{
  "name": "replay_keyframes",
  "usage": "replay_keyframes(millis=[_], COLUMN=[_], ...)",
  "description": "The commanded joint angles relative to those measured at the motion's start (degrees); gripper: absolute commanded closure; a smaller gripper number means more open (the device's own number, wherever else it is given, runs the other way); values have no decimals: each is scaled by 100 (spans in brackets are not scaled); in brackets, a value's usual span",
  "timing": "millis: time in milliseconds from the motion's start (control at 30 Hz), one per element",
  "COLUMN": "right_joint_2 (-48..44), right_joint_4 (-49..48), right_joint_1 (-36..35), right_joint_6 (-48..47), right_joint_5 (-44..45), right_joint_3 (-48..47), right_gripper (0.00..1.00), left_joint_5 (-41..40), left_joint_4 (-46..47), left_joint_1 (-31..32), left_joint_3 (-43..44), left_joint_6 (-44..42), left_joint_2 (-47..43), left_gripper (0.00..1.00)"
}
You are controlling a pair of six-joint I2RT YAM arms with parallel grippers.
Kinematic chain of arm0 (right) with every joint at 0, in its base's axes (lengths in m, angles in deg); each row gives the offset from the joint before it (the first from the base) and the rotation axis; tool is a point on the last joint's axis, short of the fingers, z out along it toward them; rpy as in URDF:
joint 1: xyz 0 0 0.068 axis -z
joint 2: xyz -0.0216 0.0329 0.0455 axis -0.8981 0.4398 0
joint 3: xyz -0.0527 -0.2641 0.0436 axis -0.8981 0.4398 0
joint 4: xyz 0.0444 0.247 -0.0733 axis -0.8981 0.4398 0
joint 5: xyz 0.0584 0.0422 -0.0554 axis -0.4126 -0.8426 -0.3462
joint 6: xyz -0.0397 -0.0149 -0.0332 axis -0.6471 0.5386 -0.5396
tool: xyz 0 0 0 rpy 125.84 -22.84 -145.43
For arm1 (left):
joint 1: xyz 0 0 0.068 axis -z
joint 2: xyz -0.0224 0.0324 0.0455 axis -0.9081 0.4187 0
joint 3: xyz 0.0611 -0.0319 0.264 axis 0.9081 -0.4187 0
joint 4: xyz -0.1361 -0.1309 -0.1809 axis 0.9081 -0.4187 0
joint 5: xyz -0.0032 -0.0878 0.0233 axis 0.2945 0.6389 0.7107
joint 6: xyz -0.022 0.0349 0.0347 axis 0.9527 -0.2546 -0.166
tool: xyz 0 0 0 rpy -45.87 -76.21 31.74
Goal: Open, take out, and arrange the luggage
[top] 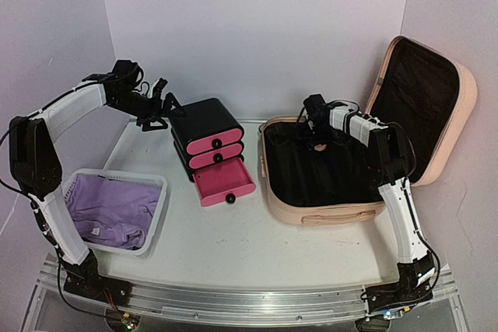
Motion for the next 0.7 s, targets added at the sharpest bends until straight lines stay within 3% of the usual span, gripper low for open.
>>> replay_keyframes(millis=[0,300,667], right_joint_2=[191,281,-320], right_joint_4=[32,40,38], right_joint_1=[32,40,40], right_joint_6=[-168,-113,138], right_joint_5=[461,376,216], right_joint_3=[-213,-214,28], right_gripper=[27,35,54], left_joint_5=[125,116,142], left_joint_4=[184,185,184], left_joint_1=[-27,-27,-27], left_joint_3=[25,21,23], left_joint_6=[8,8,17], left_joint_2=[13,47,9], left_gripper=[2,2,2])
